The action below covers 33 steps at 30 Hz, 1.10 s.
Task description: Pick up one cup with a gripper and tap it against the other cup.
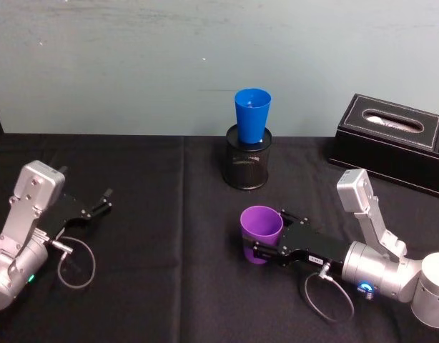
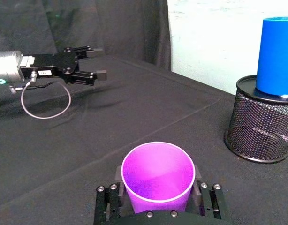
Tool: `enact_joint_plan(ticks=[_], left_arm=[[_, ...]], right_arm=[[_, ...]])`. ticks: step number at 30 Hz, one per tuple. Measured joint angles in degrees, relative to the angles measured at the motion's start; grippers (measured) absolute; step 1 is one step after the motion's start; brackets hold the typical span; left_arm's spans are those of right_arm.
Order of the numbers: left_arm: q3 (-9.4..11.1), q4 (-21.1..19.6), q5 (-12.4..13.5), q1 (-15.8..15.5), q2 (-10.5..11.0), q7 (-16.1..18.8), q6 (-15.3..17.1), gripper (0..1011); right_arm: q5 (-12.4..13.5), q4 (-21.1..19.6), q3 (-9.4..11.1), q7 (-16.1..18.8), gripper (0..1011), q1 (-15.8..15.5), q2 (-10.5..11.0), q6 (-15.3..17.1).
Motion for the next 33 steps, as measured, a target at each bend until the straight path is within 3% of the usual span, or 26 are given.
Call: enact_joint_plan(ticks=[11, 33], left_arm=[[0.0, 0.0, 0.0, 0.0, 0.0, 0.0, 0.0, 1011], [0.0, 0.0, 0.0, 0.0, 0.0, 0.0, 0.0, 1011]], right_arm=[[0.0, -0.1, 0.0, -0.1, 734, -0.1, 0.0, 0.1], [0.0, -0.1, 0.0, -0.2, 732, -0.1, 0.1, 0.1]])
